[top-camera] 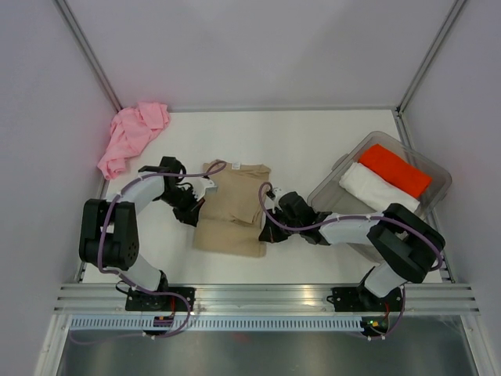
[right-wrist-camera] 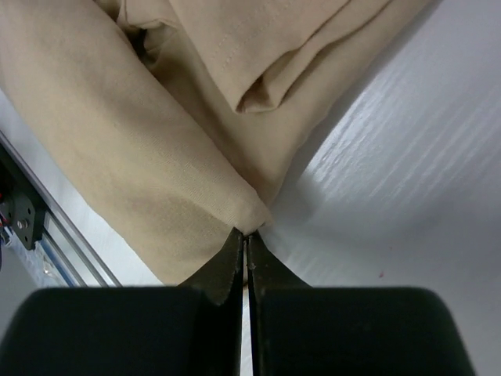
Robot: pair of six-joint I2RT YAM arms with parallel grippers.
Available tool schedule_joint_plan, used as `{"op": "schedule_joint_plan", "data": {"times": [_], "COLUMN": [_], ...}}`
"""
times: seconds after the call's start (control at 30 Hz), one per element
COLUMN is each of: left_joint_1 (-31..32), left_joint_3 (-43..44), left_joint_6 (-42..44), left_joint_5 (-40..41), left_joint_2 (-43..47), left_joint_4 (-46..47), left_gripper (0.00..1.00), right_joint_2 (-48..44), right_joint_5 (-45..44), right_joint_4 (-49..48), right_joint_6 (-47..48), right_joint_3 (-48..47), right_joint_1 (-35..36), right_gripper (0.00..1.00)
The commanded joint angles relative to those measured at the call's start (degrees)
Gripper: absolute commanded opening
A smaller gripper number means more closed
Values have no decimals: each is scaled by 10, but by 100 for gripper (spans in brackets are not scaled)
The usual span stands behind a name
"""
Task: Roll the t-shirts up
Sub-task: Roll the tshirt
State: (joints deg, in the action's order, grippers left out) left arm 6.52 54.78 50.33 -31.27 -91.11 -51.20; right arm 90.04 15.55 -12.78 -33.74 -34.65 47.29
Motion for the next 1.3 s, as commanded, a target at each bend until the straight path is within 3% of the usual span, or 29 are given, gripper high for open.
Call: {"op": "schedule_joint_plan", "data": {"times": [0.0,0.13,0.27,0.37,0.4,0.5,0.53,0.57,0.63,0.87,0.97,1.1,1.27], "left_joint_1": [-5,-5,-12,-19,-17,10,20,27,58,288,330,348,350], "left_joint_3": [-20,-36,0,46,48,13,3,-5,-26,-210,-266,-286,-310], "left_joint_6": [-30,-30,-28,-19,-9,66,77,86,125,237,234,200,203], "left_joint_5": [16,25,61,73,66,102,117,127,116,166,211,271,299], "left_joint_2": [2,18,95,144,173,196,199,206,259,535,575,504,474], "left_joint_4": [29,41,52,58,50,37,37,37,40,48,65,144,169], "left_gripper": [6,6,11,26,36,46,58,61,66,83,86,83,77], "right_joint_2": [14,25,19,17,16,14,11,9,6,1,-2,0,1], "right_joint_5": [-11,-6,-5,-5,-6,-7,-7,-7,-7,-7,-9,-8,-10], "right_joint_4": [-17,-2,4,3,3,6,6,3,2,6,6,6,2], "right_joint_6": [-12,0,-1,-2,-1,7,10,11,17,31,33,36,34], "right_joint_3": [-9,-23,-27,-26,-26,-25,-24,-22,-20,-17,-16,-18,-16], "right_joint_1": [-17,-16,-16,-16,-16,-16,-16,-16,-16,-16,-16,-16,-16], "right_gripper": [0,0,1,2,2,4,5,6,9,12,12,12,12]}}
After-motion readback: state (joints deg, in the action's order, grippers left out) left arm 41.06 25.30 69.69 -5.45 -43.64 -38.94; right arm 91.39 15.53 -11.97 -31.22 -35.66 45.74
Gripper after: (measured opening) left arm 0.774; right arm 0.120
